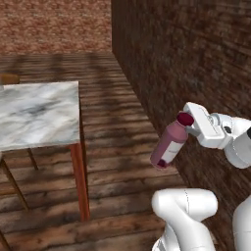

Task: There is a wine glass and glass cup on the dining counter. Place the wine bottle next to the wine glass and the juice bottle next to the glass cup.

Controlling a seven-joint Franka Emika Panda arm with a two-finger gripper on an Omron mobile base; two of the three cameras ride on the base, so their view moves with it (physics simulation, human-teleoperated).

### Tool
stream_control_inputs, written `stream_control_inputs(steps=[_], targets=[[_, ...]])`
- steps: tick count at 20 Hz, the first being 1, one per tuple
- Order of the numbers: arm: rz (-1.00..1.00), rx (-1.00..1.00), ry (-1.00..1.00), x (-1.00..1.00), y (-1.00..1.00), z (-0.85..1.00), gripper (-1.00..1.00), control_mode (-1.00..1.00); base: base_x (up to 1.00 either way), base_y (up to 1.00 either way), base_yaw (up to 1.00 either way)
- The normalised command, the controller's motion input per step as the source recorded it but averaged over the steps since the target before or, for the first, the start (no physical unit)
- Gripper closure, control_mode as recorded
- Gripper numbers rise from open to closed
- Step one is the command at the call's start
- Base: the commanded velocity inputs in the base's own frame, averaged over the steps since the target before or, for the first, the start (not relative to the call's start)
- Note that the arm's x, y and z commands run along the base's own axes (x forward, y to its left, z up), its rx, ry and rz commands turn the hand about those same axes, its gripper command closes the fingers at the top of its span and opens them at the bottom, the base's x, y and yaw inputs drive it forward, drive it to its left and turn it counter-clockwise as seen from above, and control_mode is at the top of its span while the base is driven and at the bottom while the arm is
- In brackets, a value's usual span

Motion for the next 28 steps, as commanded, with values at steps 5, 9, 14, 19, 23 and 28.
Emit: stream_control_inputs(steps=[5, 9, 14, 19, 23, 28], targets=[[0.00, 0.00, 0.00, 0.00, 0.00, 0.00, 1.00, 1.00, 0.63, -0.82, 0.38], [0.00, 0.00, 0.00, 0.00, 0.00, 0.00, 1.00, 1.00, 0.66, -0.81, 0.38], [0.00, 0.00, 0.00, 0.00, 0.00, 0.00, 1.00, 1.00, 0.85, -0.69, 0.40], [0.00, 0.00, 0.00, 0.00, 0.00, 0.00, 1.00, 1.00, 0.75, -0.68, 0.41], [0.00, 0.00, 0.00, 0.00, 0.00, 0.00, 1.00, 1.00, 0.65, -0.70, 0.43], [0.00, 0.00, 0.00, 0.00, 0.00, 0.00, 1.00, 1.00, 0.60, -0.75, 0.43]])
